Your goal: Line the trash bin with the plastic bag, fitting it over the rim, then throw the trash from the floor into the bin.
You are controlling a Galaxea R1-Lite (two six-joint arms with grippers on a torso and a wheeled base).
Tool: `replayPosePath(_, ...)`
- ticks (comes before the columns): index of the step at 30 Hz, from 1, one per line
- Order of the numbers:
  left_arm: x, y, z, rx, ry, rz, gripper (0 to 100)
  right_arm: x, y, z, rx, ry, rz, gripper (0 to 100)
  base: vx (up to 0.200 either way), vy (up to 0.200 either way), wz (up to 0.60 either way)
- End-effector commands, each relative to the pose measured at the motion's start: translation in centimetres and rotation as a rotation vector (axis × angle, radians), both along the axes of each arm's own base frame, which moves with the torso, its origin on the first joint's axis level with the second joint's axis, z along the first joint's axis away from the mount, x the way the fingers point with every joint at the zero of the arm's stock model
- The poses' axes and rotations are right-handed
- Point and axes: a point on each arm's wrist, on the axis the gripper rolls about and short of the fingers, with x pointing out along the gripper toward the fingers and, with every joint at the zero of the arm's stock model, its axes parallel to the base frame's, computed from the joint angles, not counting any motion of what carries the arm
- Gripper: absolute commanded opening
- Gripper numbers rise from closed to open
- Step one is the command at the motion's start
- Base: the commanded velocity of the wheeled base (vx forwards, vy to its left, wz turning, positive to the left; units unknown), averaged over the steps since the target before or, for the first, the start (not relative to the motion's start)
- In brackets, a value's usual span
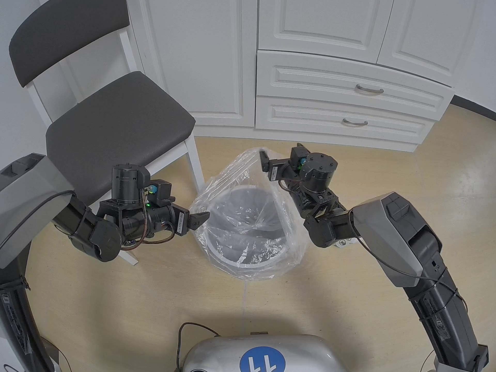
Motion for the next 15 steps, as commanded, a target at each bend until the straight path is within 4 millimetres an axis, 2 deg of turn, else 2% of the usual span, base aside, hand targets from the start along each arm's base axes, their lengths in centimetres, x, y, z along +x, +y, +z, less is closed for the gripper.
replayPosePath(1,0.7,-0.8,-2.1,0.002,0.014,-0.014,100,-7.1,0.5,3.8,-0.162,0.279,0.103,100,0.0,0.0,0.0)
replayPosePath(5,1.2,-1.1,-2.9,0.002,0.011,-0.016,100,-8.5,0.0,4.2,-0.177,0.337,0.093,100,0.0,0.0,0.0)
replayPosePath(8,2.3,-2.0,-4.1,0.001,-0.025,0.021,100,-9.7,-0.8,4.3,-0.201,0.373,0.026,100,0.0,0.0,0.0)
replayPosePath(12,3.3,-2.7,-5.4,-0.011,-0.059,0.068,100,-10.8,-0.8,3.9,-0.227,0.431,0.025,100,0.0,0.0,0.0)
replayPosePath(15,4.9,-3.4,-6.6,-0.025,-0.07,0.136,100,-12.7,-1.1,3.4,-0.221,0.486,0.038,100,0.0,0.0,0.0)
